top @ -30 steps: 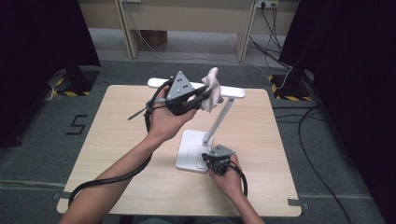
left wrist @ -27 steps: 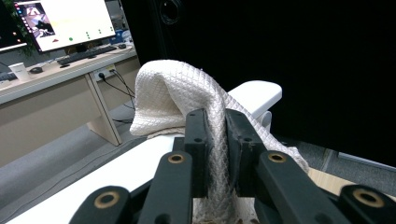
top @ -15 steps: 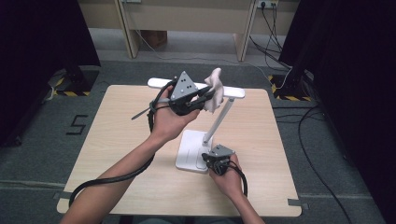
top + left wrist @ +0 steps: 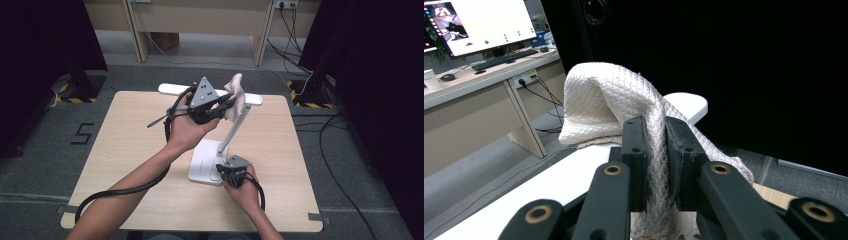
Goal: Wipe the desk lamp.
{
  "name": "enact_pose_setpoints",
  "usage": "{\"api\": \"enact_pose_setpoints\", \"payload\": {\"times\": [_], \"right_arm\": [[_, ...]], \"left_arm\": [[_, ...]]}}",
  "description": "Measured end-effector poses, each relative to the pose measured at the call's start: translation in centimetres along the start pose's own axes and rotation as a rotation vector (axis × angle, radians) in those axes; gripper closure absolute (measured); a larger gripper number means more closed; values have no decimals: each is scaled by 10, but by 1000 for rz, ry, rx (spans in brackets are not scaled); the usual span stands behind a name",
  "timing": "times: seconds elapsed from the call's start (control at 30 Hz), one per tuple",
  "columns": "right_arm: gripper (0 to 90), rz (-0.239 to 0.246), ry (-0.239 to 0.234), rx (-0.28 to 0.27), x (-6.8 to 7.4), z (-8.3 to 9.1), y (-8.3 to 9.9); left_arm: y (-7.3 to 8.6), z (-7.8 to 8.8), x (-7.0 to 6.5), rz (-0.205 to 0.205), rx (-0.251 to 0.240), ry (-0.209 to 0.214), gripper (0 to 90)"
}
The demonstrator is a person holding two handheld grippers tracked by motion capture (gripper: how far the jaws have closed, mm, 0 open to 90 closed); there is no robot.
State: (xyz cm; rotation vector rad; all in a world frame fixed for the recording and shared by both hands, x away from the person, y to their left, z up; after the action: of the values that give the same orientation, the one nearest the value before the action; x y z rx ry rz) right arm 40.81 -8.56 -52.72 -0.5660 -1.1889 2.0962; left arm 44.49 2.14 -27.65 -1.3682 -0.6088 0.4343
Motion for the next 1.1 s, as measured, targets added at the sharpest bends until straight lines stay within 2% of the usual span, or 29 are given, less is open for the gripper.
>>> {"api": "enact_pose_setpoints", "payload": {"times": [1.1], "right_arm": [[900, 1, 0, 0, 0, 0, 0]], "left_arm": [[-5, -22, -17, 4, 14, 43, 799]]}}
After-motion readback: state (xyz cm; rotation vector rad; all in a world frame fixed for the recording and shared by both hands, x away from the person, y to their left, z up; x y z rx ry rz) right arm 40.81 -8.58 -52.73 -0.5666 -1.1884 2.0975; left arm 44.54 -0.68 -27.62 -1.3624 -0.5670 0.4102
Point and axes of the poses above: each handheld gripper's, and its own axes: z roughly backward along the jaws, y roughly out of its underside, x roughly to its left, the point moved 4 cm from there along -z, roughly forward along the jaws, and after that the axes turned 7 degrees about -x, right-handed, at the moved point
